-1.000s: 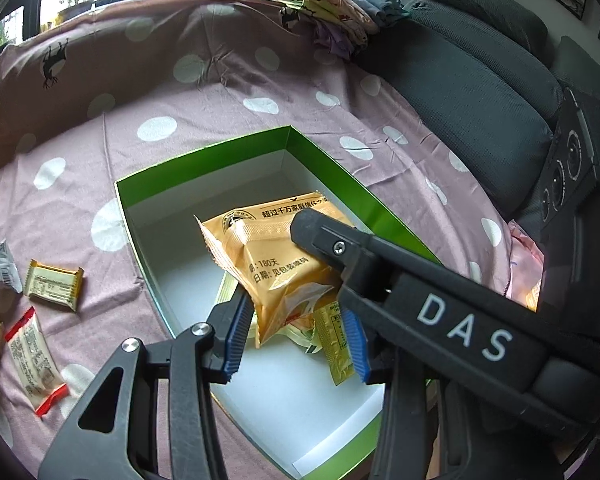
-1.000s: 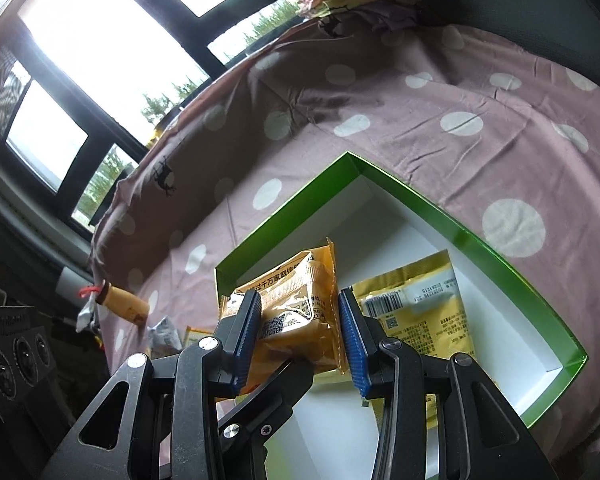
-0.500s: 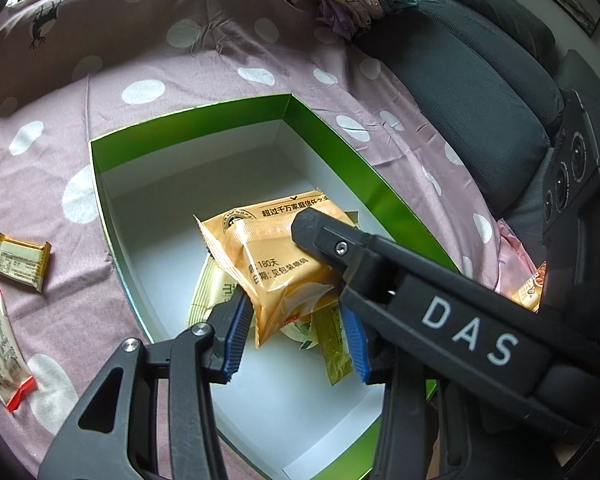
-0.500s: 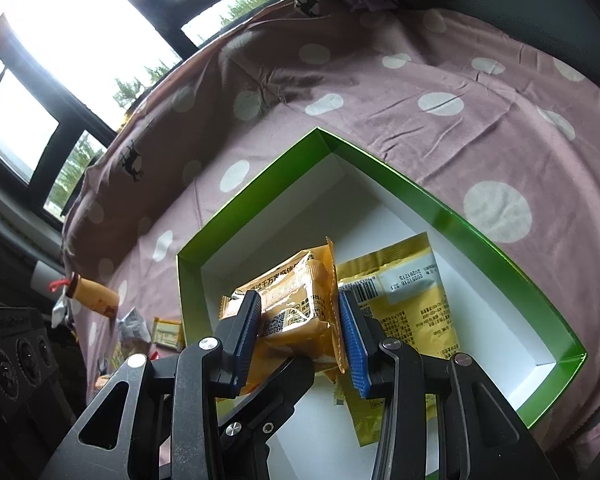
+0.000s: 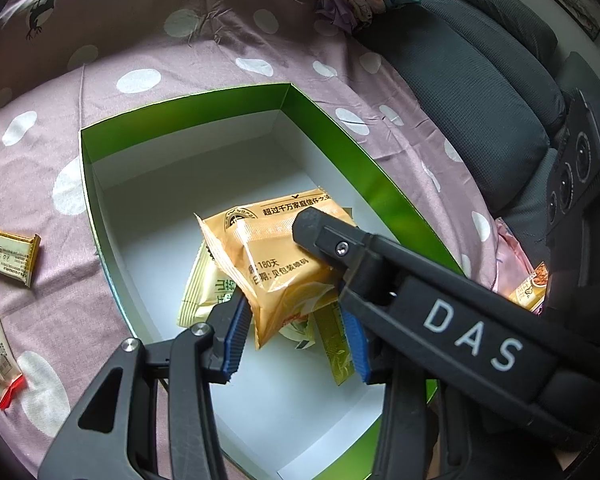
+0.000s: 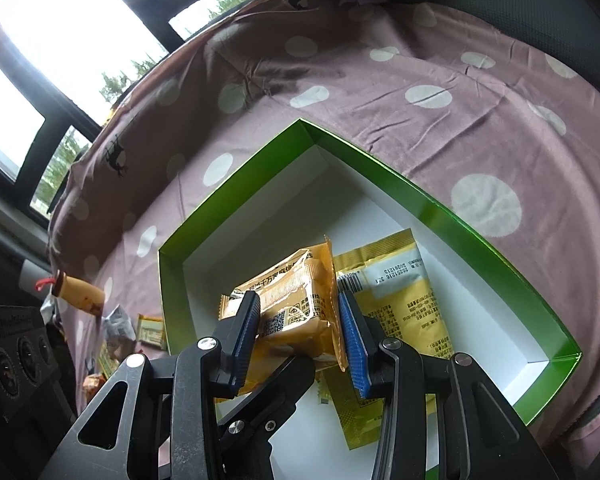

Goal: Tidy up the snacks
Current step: 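Lower the yellow cake pack with the right gripper into the box, then open the right gripper to drop the cake pack in the box, then move the right gripper back to the red-and-white biscuit packet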

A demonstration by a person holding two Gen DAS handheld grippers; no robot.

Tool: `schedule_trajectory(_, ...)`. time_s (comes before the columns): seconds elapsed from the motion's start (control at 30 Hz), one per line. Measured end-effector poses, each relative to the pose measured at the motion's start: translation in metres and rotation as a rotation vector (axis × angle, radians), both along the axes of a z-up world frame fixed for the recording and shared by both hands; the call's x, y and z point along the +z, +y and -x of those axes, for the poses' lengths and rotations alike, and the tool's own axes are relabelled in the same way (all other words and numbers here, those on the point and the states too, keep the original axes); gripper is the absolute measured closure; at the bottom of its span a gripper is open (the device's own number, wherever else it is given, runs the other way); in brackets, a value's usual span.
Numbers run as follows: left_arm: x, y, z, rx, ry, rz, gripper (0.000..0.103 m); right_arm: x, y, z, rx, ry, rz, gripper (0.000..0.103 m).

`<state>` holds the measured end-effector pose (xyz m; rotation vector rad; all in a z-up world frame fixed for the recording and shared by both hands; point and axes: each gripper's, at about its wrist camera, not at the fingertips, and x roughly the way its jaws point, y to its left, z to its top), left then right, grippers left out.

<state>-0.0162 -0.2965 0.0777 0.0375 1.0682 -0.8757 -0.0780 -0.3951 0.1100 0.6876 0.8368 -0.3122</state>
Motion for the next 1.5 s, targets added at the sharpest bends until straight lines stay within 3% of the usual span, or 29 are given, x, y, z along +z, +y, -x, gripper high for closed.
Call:
schedule_trajectory(0.27, 0.004, 0.009, -0.001, 0.019, 0.016, 0.024, 0.061, 0.002, 0.001, 0.001, -0.010, 0.004, 0.005, 0.060)
schedule_trajectory(0.63, 0.052, 0.081, 0.007, 0.139, -0.095, 0.078, 0.058, 0.035, 0.009, 0.018, -0.036, -0.165, 0.042, 0.057)
schedule_trajectory(0.8, 0.064, 0.138, 0.005, 0.286, -0.147, 0.047, 0.045, 0.044, 0.025, 0.013, 0.001, -0.199, 0.060, 0.052)
schedule_trajectory(0.97, 0.066, 0.208, 0.005, 0.464, -0.226, -0.006, 0.020, 0.053, 0.057, 0.001, 0.069, -0.213, 0.109, 0.044)
schedule_trajectory(1.03, 0.061, 0.232, 0.001, 0.538, -0.239, 0.010, 0.019, 0.055, 0.072, -0.006, 0.103, -0.210, 0.136, 0.043)
schedule_trajectory(1.07, 0.056, 0.245, 0.000, 0.578, -0.239, 0.022, 0.019, 0.056, 0.081, -0.010, 0.116, -0.207, 0.153, 0.042)
schedule_trajectory(1.17, 0.029, 0.279, -0.011, 0.670, -0.185, 0.059, 0.019, 0.054, 0.105, -0.022, 0.149, -0.195, 0.194, 0.025)
schedule_trajectory(1.27, 0.008, 0.298, -0.025, 0.727, -0.067, 0.042, 0.020, 0.046, 0.133, -0.040, 0.230, -0.167, 0.220, 0.024)
schedule_trajectory(1.5, -0.007, 0.312, -0.033, 0.779, -0.014, 0.051, 0.019, 0.018, 0.179, -0.075, 0.351, -0.092, 0.205, 0.024)
